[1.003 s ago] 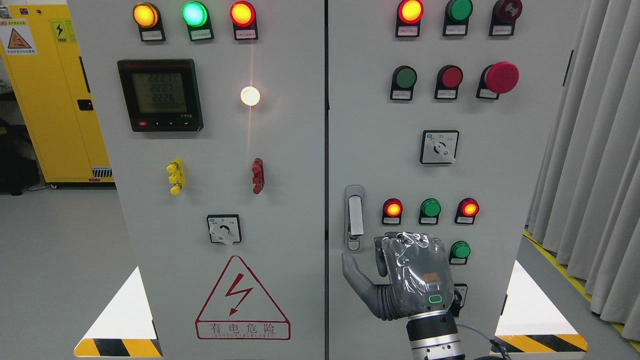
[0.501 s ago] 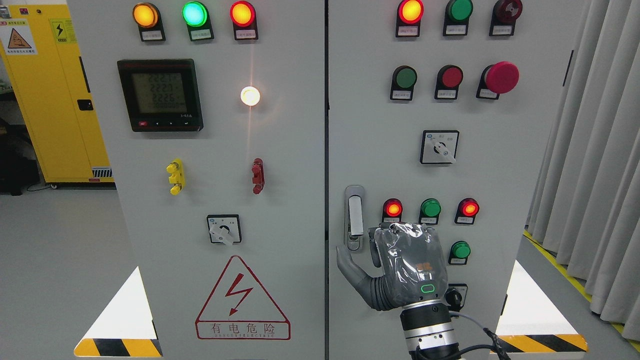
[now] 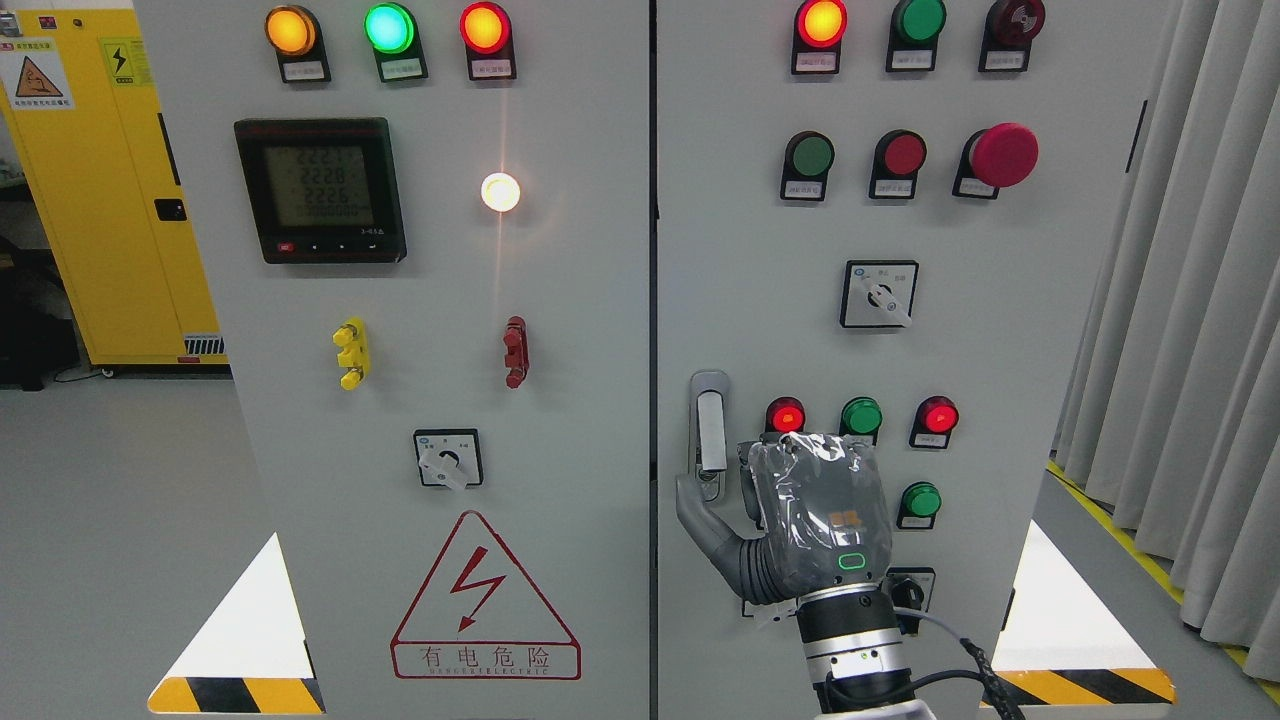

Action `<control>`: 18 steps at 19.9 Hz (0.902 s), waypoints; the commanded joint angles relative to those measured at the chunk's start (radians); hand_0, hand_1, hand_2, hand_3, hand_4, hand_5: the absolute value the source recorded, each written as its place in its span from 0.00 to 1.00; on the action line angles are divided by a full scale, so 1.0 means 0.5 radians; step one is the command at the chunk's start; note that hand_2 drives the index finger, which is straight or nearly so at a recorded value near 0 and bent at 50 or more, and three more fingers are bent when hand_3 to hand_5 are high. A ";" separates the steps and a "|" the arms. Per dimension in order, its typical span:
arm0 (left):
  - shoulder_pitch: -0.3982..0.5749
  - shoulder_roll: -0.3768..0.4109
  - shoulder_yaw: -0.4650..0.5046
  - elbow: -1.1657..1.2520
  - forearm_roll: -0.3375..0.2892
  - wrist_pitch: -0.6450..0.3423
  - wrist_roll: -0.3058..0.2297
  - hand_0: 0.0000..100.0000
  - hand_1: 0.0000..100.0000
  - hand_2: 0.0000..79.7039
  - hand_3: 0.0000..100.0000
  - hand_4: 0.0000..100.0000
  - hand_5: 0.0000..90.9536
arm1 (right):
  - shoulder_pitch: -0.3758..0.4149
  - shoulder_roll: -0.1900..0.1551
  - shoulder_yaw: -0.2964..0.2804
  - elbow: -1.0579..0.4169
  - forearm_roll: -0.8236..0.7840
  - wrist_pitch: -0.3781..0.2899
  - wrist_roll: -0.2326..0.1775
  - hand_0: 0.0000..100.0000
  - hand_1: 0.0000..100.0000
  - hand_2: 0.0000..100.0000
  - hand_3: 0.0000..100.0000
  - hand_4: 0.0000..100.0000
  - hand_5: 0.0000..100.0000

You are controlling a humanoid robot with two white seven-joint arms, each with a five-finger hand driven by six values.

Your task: Release door handle

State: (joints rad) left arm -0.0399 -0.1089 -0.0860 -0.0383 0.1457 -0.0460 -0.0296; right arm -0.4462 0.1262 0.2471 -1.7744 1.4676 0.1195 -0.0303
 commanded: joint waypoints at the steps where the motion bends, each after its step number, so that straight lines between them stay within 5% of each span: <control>1: 0.000 0.000 0.000 0.000 0.000 -0.009 0.001 0.12 0.56 0.00 0.00 0.00 0.00 | -0.016 0.002 0.003 0.060 0.004 0.009 -0.007 0.37 0.22 0.98 1.00 1.00 1.00; 18: 0.000 0.000 0.000 0.000 0.000 -0.009 0.001 0.12 0.56 0.00 0.00 0.00 0.00 | -0.056 0.002 0.006 0.094 -0.002 0.037 -0.007 0.45 0.25 0.98 1.00 1.00 1.00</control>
State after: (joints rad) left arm -0.0399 -0.1089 -0.0862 -0.0383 0.1457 -0.0508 -0.0296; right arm -0.4679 0.1271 0.2486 -1.7436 1.4668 0.1376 -0.0337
